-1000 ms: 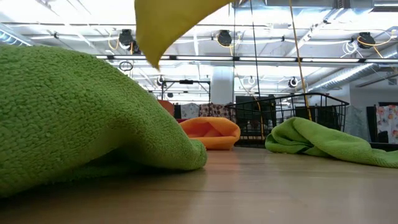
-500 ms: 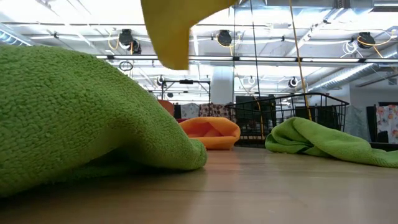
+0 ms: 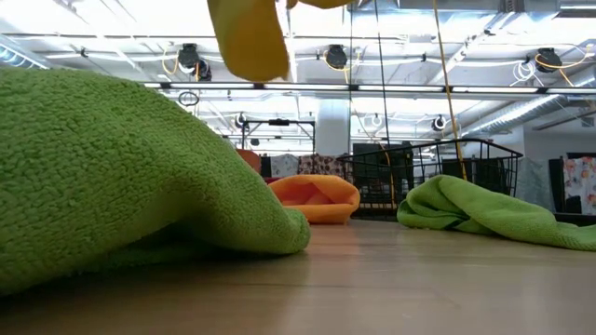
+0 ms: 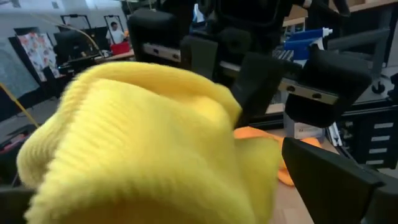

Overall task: Sort microfiber towel by color & place in baskets
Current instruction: Put the yellow microfiber towel into the orange bin

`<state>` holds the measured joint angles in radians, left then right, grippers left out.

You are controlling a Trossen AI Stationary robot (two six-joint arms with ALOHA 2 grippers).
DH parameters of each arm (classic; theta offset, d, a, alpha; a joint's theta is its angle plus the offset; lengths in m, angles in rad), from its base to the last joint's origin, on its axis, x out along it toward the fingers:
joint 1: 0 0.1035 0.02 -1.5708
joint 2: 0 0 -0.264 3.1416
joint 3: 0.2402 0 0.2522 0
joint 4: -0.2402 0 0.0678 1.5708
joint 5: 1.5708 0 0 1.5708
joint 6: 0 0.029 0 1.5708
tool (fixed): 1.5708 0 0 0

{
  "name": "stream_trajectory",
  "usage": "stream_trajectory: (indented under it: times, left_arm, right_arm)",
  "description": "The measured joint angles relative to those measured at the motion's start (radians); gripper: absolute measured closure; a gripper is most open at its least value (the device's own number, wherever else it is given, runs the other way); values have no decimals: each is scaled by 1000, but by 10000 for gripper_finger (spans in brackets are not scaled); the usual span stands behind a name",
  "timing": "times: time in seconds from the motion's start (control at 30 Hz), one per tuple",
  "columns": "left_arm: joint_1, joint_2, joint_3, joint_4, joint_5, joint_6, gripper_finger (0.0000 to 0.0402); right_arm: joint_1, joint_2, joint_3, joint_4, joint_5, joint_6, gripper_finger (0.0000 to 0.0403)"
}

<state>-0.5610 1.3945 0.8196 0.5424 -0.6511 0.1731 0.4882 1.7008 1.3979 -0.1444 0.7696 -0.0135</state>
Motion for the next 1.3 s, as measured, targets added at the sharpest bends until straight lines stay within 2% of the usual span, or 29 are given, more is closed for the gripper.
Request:
stream_trajectory:
  times: [0.1, 0.23, 0.43, 0.53, 0.6, 0.7, 0.9, 1.1, 1.2, 1.3]
  left_arm:
    - [-2, 0, 0, 3, 10, 17, 60]
    - [-2, 0, 0, 12, 50, 23, 122]
    - [-2, 0, 0, 12, 55, 44, 260]
    - [-6, 0, 0, 5, 56, 51, 338]
    - [-11, 0, 0, -1, 55, 54, 376]
    - [-11, 0, 0, -5, 55, 54, 377]
    - [-11, 0, 0, -4, 49, 42, 365]
    - [-11, 0, 0, -4, 51, 9, 373]
    - [-10, 0, 0, -5, 114, 16, 374]
    - [-10, 0, 0, -5, 230, 18, 374]
  right_arm:
    - [-4, 0, 0, -1, -19, 1, 374]
    - [-2, 2, 0, -4, -26, 1, 373]
    - [5, 25, 0, -9, -44, 4, 361]
    - [20, 27, 0, -35, -43, 11, 339]
    - [33, 27, 0, -49, -38, 31, 321]
    - [60, 27, 0, -68, -19, 35, 287]
    - [137, 25, 0, -146, 95, 28, 221]
    - [215, 25, 0, -210, 195, 130, 187]
    - [230, 25, 0, -224, 205, 167, 184]
    - [233, 25, 0, -264, 229, 183, 186]
